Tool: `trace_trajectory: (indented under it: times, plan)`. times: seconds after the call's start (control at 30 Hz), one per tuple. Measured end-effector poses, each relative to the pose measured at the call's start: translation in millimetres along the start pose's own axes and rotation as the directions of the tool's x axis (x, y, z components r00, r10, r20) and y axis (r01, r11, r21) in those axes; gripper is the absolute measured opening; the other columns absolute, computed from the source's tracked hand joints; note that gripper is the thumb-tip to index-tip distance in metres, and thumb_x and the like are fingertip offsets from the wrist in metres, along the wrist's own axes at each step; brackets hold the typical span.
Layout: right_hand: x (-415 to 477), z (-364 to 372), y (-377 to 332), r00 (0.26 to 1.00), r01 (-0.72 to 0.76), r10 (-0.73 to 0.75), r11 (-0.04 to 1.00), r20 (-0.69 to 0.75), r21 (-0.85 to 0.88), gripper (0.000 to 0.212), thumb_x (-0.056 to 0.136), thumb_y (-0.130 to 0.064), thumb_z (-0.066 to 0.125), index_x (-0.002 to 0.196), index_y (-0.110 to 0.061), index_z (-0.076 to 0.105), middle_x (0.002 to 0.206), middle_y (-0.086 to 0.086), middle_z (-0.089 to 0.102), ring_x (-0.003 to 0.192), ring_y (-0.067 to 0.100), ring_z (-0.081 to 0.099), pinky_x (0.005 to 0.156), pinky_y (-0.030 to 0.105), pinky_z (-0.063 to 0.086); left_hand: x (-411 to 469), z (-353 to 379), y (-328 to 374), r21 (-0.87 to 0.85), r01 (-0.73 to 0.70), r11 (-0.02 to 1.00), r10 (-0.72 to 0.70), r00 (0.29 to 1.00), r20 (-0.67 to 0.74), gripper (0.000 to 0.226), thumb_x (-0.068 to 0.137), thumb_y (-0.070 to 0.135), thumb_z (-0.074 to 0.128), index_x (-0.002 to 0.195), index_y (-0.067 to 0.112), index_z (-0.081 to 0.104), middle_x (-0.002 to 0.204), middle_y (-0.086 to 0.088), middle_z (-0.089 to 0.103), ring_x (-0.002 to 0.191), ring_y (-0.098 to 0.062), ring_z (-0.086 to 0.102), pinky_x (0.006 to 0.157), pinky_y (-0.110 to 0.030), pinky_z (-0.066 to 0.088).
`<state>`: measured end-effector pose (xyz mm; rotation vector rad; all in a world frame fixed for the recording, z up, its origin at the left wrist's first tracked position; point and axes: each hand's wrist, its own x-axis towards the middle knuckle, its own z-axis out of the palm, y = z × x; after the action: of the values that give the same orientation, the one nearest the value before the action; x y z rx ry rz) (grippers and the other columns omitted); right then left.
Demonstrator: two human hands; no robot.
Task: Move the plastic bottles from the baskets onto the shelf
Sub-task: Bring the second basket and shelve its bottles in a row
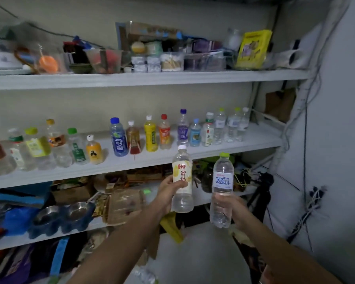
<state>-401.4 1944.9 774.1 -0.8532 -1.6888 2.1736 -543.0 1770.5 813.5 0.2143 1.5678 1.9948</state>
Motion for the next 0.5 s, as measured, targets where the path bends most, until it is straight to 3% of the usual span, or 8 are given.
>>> trace_trajectory:
  times: [0.1, 0.17, 0.33, 0.5]
  plan:
    - [8.1, -27.7, -0.1, 0.996, -0.004, 0.006, 1.000, -0.085, 0.022, 0.039, 0.070, -0.023, 0.079, 0.100, -0.003, 0.065, 0.087, 0.020, 0.066, 0.073, 0.033, 0.064, 0.064, 0.039, 0.053, 23.8, 27.9, -7.9, 0.007, 0.027, 1.000, -0.027, 0.998, 0.061, 0.034, 0.076, -0.007, 0.070, 0.107, 0.006, 0.064, 0.101, -0.015, 0.071, 0.087, -0.028, 0.068, 0.072, -0.035, 0.057]
    - [13.0, -42.8, -2.7, 0.992, -0.018, 0.026, 0.998, -0.124, 0.068, 0.028, 0.077, -0.020, 0.075, 0.097, -0.004, 0.065, 0.087, 0.023, 0.064, 0.070, 0.032, 0.063, 0.059, 0.036, 0.050, 40.2, 44.7, -13.5, 0.014, 0.049, 0.999, -0.051, 0.992, 0.111, 0.036, 0.076, -0.007, 0.069, 0.108, 0.006, 0.063, 0.104, -0.016, 0.070, 0.087, -0.026, 0.068, 0.069, -0.032, 0.056]
    - [31.6, -71.4, -9.2, 0.970, -0.023, 0.046, 0.995, -0.240, 0.096, 0.027, 0.079, -0.015, 0.074, 0.100, -0.001, 0.064, 0.080, 0.017, 0.067, 0.058, 0.028, 0.065, 0.048, 0.032, 0.052, 80.9, 79.5, -24.8, 0.047, 0.125, 0.991, -0.132, 0.968, 0.211, 0.044, 0.074, -0.009, 0.070, 0.114, 0.006, 0.060, 0.103, -0.013, 0.071, 0.089, -0.026, 0.069, 0.068, -0.033, 0.056]
    - [65.0, -91.2, -22.7, 0.915, 0.017, 0.025, 0.995, -0.403, 0.100, 0.032, 0.074, -0.014, 0.080, 0.103, -0.011, 0.068, 0.092, 0.013, 0.073, 0.084, 0.034, 0.069, 0.077, 0.051, 0.056, 132.9, 109.8, -25.4, 0.087, 0.143, 0.986, -0.163, 0.934, 0.319, 0.054, 0.069, -0.014, 0.072, 0.118, 0.007, 0.061, 0.106, -0.011, 0.072, 0.097, -0.028, 0.067, 0.075, -0.038, 0.055]
